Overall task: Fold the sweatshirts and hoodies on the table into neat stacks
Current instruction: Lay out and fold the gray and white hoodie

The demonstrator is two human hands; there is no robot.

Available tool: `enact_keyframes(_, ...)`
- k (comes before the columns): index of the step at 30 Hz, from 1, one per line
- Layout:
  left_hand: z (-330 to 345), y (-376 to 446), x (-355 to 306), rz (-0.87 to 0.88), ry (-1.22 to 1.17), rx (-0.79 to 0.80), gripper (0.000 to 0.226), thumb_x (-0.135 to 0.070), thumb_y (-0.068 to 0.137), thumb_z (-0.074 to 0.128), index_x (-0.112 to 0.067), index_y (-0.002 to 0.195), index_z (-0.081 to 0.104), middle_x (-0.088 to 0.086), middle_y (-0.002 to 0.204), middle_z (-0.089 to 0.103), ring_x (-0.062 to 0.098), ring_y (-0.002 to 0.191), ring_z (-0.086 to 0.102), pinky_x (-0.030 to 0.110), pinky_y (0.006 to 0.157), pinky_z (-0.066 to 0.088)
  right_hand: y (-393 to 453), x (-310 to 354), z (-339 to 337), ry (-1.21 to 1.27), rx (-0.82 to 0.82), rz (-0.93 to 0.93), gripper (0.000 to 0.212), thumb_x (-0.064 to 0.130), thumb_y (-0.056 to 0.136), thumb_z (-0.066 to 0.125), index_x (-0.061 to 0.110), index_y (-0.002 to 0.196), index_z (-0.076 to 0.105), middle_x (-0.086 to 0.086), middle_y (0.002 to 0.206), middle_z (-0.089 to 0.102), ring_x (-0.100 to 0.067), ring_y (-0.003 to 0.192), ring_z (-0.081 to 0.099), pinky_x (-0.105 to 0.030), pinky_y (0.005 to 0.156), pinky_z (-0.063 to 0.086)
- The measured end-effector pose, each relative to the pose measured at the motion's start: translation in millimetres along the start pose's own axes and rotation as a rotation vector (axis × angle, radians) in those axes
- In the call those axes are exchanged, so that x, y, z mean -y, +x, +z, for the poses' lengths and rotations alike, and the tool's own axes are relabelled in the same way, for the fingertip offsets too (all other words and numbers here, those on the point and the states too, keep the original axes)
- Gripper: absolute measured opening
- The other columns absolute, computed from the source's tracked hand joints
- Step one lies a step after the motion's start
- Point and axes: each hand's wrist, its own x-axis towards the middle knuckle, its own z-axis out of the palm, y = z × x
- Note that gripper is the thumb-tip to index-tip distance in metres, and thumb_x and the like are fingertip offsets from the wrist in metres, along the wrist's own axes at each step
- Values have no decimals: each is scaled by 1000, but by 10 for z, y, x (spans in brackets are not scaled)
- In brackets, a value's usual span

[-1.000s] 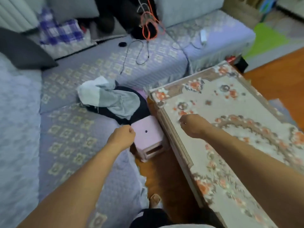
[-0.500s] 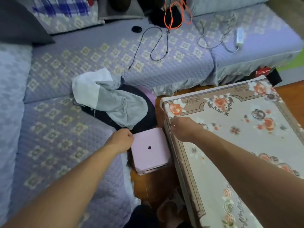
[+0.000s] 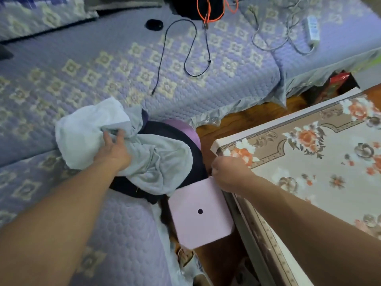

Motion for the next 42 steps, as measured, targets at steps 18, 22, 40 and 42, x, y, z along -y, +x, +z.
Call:
enact_keyframes(18, -119, 124, 465, 77, -6, -192, 35, -39, 106, 41, -10, 115, 60, 10, 109, 45, 37, 88, 55, 42, 74, 43, 59, 127, 74, 38, 110, 102, 26, 19, 101, 42, 10, 108, 65, -10, 106, 65, -26, 95, 62, -32, 74, 45)
enact_keyframes(22, -448, -432, 390, 115, -188, -313, 41, -42, 103, 40, -11, 89, 62, 8, 90, 57, 33, 75, 56, 41, 66, 44, -194, 85, -94, 99, 75, 134, 30, 21, 102, 40, 12, 107, 68, -6, 100, 65, -24, 91, 60, -30, 73, 45)
enact_keyframes(40, -2138, -3921, -1322, 796, -833, -131, 39, -31, 83, 61, -14, 57, 37, 1, 57, 33, 19, 57, 33, 40, 55, 25, -3137, -461, -1323, 920, -380, -264, 99, 42, 83, 78, 56, 154, 10, 34, 154, 23, 8, 137, 36, -16, 99, 48)
enact_keyframes(42, -2288, -4376, -1561, 916, -839, -83, 43, -28, 82, 63, -4, 61, 34, 6, 61, 28, 22, 59, 29, 48, 53, 27, -3590, -587, -1462, 950, -458, -333, 91, 38, 82, 77, 55, 150, 20, 39, 149, 30, 16, 134, 36, -10, 98, 44)
